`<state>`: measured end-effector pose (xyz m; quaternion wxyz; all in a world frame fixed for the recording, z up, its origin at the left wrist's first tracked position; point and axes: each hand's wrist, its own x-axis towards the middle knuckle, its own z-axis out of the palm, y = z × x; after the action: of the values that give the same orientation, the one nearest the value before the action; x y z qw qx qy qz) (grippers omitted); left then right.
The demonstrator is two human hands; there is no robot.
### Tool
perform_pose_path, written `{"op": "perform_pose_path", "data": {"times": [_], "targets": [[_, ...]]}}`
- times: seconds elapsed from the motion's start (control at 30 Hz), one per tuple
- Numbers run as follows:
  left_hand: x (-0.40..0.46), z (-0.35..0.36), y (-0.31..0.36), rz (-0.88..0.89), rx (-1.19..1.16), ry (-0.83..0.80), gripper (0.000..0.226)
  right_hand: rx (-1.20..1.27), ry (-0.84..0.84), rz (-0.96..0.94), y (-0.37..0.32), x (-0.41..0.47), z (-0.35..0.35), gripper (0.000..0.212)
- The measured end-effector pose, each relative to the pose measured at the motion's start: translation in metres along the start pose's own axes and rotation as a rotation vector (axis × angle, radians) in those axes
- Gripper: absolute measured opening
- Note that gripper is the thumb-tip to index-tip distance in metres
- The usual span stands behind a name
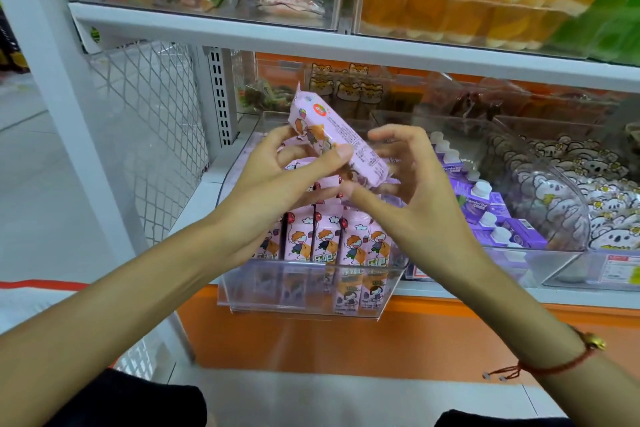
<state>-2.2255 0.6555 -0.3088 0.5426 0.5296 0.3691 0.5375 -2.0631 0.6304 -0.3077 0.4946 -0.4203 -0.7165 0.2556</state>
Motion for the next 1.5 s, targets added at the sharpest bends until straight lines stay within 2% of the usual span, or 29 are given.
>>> {"op": "perform_pose_path", "data": {"times": [0.07, 0.13, 0.27, 0.37, 0.43, 0.5, 0.57, 0.67, 0.77, 0.83, 0.93, 1.03, 1.1, 1.2, 1.27, 1.4, 1.5], "targets": [[0.001, -0.001, 0.0, -0.002, 0.059, 0.07, 0.09, 0.065, 0.032, 0.019, 0.0, 0.003, -0.003, 0.03], [0.002, -0.004, 0.003, 0.02, 0.143, 0.119, 0.09, 0.135, 0.023, 0.059, 0.003, 0.006, -0.008, 0.024], [0.0, -0.008, 0.009, 0.074, 0.252, -0.016, 0.047, 0.168, 0.033, 0.15, 0.014, 0.011, -0.018, 0.03], [0.0, -0.011, 0.01, 0.149, 0.395, -0.127, 0.04, 0.255, 0.077, 0.173, 0.02, 0.015, -0.025, 0.036], [0.005, -0.013, 0.012, 0.244, 0.486, -0.126, 0.037, 0.177, 0.12, 0.179, 0.025, 0.015, -0.027, 0.042], [0.018, -0.016, 0.012, 0.328, 0.566, -0.022, 0.035, -0.048, 0.17, 0.171, 0.032, 0.014, -0.029, 0.049], [0.039, -0.02, 0.008, 0.356, 0.657, 0.098, 0.037, -0.282, 0.191, 0.184, 0.037, 0.014, -0.03, 0.056], [0.071, -0.017, -0.001, 0.349, 0.81, 0.144, 0.041, -0.4, 0.136, 0.263, 0.041, 0.012, -0.032, 0.053], [0.092, -0.011, -0.007, 0.315, 0.962, 0.066, 0.042, -0.429, 0.086, 0.275, 0.043, 0.008, -0.03, 0.038], [0.1, -0.01, -0.004, 0.281, 1.105, -0.051, 0.042, -0.46, 0.072, 0.259, 0.043, 0.006, -0.03, 0.033], [0.112, -0.009, 0.015, 0.26, 1.329, -0.247, 0.042, -0.473, 0.058, 0.262, 0.044, 0.004, -0.031, 0.033], [0.129, -0.003, 0.026, 0.241, 1.427, -0.385, 0.046, -0.483, 0.036, 0.261, 0.044, 0.001, -0.031, 0.037], [0.14, 0.006, 0.019, 0.219, 1.414, -0.414, 0.054, -0.507, 0.028, 0.246, 0.043, -0.001, -0.031, 0.038], [0.147, 0.011, 0.0, 0.295, 1.342, -0.322, 0.06, -0.55, 0.009, 0.222, 0.041, -0.005, -0.031, 0.039], [0.148, 0.007, -0.012, 0.323, 1.377, -0.279, 0.056, -0.583, -0.004, 0.202, 0.04, -0.006, -0.031, 0.038], [0.148, -0.003, -0.032, 0.191, 1.529, -0.443, 0.021, -0.653, -0.014, 0.19, 0.039, -0.008, -0.032, 0.036], [0.143, -0.003, -0.033, 0.174, 1.496, -0.49, 0.028, -0.66, -0.026, 0.189, 0.038, -0.008, -0.033, 0.036]]}}
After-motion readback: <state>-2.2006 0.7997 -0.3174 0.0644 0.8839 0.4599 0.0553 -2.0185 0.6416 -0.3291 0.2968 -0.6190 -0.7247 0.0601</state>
